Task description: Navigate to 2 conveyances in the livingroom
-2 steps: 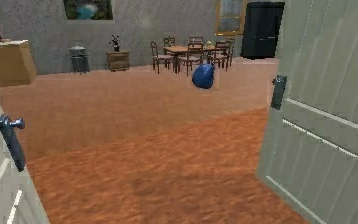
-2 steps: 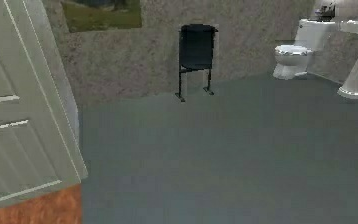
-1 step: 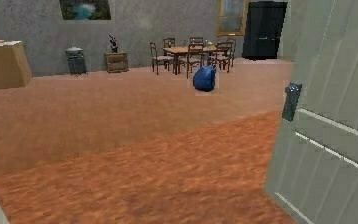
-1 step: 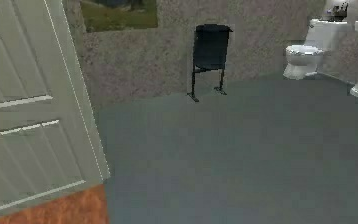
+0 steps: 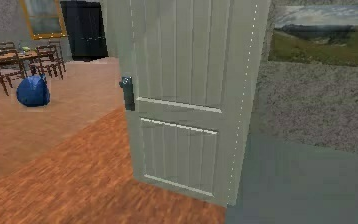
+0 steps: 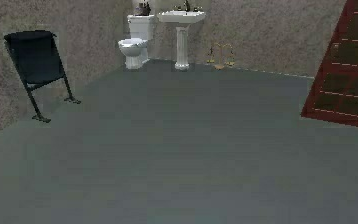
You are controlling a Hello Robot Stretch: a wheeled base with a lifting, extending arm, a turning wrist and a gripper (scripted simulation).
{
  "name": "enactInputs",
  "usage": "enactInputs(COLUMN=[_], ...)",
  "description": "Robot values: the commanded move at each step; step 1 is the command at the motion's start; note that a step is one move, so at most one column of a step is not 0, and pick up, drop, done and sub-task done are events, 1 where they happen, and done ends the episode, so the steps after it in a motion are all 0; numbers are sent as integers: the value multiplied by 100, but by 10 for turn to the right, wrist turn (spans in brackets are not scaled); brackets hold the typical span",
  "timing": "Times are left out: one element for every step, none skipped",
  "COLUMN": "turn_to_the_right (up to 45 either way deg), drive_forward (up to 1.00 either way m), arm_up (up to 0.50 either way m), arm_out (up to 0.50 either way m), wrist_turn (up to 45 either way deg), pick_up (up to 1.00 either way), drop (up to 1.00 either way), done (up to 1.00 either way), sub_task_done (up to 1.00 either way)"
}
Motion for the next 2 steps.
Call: enactInputs(turn_to_the_right=[210,0], drive_forward=[0,15], arm_up=[0,0], arm_out=[0,0], wrist_turn=[0,0], pick_up=[0,0], drop=[0,0], done=[0,0], sub_task_done=[0,0])
